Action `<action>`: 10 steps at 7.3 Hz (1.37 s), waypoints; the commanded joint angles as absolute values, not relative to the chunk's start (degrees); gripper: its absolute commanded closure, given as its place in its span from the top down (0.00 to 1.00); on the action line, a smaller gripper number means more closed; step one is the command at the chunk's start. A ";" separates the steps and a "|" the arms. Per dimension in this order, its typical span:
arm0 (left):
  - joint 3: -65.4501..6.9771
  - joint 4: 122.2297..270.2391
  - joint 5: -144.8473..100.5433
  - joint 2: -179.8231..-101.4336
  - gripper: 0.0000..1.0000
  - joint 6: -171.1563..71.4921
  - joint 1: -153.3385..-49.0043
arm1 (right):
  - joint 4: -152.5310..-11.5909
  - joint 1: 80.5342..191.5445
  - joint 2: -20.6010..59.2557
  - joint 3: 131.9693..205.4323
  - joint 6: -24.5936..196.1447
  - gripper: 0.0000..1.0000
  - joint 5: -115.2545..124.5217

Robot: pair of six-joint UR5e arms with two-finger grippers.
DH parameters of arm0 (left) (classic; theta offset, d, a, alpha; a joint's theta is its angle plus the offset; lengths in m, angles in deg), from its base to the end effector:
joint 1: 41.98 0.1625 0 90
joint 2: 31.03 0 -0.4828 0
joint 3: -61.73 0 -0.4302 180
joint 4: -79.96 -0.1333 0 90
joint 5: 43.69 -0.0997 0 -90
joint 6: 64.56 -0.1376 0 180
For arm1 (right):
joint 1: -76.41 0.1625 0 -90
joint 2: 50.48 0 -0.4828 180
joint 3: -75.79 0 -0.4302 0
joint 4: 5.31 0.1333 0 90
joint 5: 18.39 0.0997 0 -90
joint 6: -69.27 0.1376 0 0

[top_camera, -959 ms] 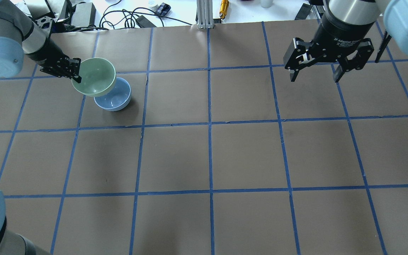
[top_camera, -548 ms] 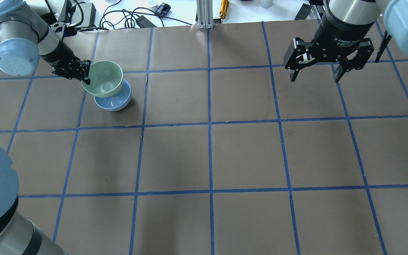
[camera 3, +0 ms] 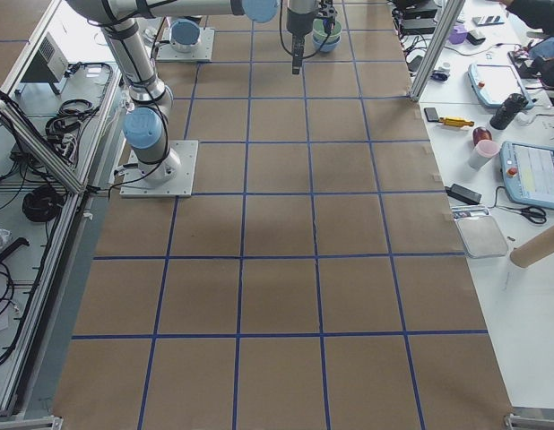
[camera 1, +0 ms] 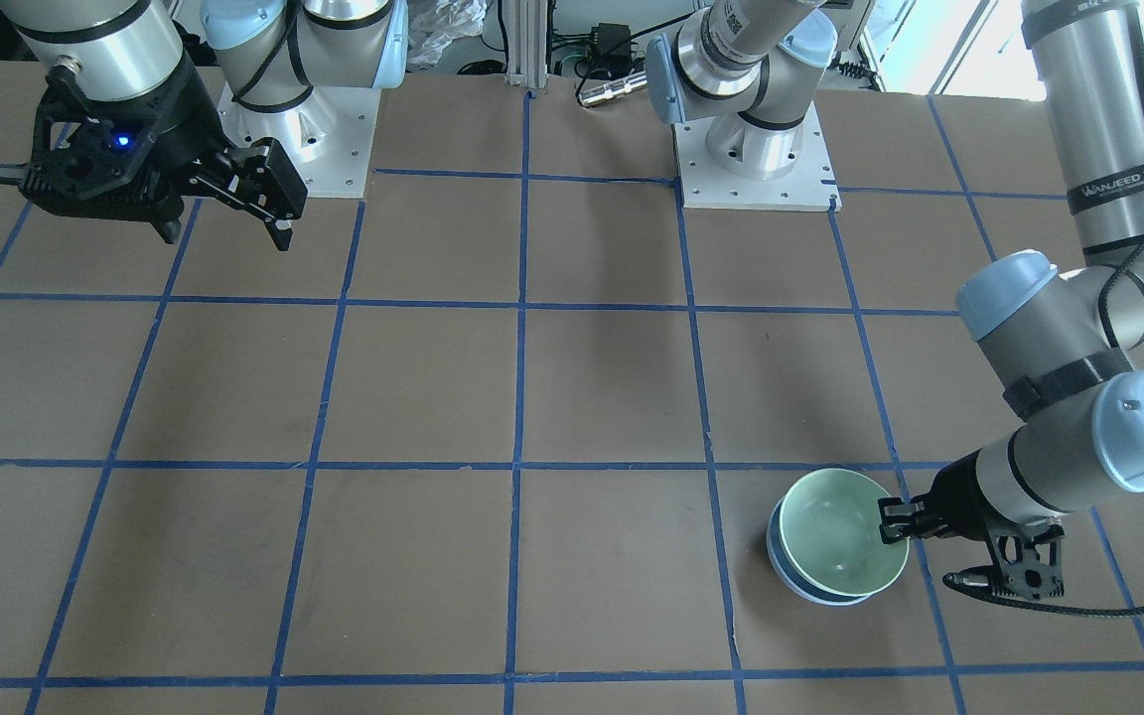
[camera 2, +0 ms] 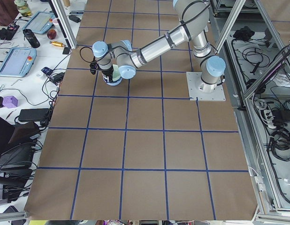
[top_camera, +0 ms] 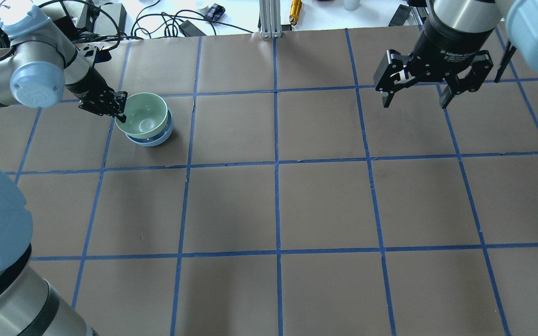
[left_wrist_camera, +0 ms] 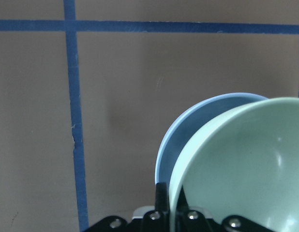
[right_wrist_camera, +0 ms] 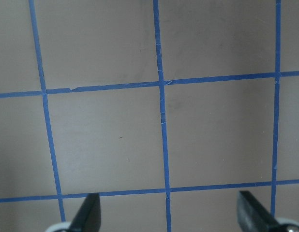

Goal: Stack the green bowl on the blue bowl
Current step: 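Open the left gripper and raise it off the stacked bowls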

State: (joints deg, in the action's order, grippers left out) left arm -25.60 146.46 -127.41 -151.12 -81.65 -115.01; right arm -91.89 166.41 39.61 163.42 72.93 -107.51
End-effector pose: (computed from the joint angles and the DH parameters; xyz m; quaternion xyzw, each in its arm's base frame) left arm 0.0665 -0.7263 0.2389 0.0008 -0.9979 -0.0166 0.0623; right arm 0.1354 -0.5264 0.5245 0.0320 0.9994 0.0086 0.0074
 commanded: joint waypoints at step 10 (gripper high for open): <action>-25.10 159.64 -132.10 -134.70 1.00 -67.84 -126.60 | -91.89 166.41 39.61 163.42 72.97 1.00 -107.51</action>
